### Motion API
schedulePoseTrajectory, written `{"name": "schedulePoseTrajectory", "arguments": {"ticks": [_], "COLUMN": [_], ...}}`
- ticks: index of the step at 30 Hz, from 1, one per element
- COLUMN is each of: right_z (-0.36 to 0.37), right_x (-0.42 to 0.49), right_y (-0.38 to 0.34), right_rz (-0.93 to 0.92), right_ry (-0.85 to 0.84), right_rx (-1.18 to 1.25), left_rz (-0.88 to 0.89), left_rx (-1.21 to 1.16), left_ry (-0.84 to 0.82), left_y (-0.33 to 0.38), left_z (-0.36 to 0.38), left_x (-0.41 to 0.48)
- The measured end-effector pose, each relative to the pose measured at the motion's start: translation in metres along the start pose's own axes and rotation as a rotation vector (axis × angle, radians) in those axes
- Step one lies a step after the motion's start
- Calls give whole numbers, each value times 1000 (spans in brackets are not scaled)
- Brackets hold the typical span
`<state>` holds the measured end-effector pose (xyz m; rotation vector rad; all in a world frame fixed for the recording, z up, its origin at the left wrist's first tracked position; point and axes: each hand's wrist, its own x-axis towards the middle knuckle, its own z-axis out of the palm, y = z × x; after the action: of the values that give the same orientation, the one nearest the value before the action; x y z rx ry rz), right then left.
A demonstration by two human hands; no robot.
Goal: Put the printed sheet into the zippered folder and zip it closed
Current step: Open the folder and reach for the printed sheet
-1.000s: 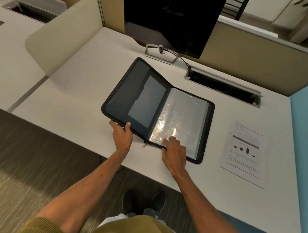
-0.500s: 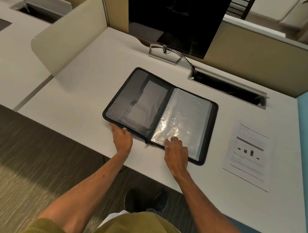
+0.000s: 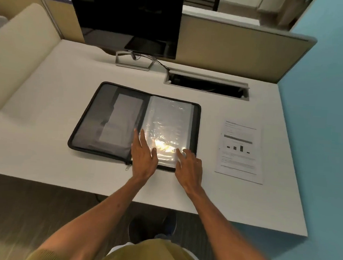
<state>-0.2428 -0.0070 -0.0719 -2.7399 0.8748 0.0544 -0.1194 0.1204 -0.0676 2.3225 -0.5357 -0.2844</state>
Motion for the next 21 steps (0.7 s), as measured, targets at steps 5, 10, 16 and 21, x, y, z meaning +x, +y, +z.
{"name": "schedulePoseTrajectory", "arguments": {"ticks": [5,10,16,21], "right_z": [-20,-43,-67,-79], "right_x": [2,4,8,23], "right_y": [67,132,199,241], "right_rz": [144,301,445,617], "right_ry": [40,69,99,117], "right_rx": [24,1,37,132], "left_rz": [130,202,165,73], "left_rx": [37,80,70,75], "left_ry": [-224,-444,-642,-659], "left_y": [56,113,168,197], "left_z": [49,103,154,181], "left_x": [1,2,10,25]}}
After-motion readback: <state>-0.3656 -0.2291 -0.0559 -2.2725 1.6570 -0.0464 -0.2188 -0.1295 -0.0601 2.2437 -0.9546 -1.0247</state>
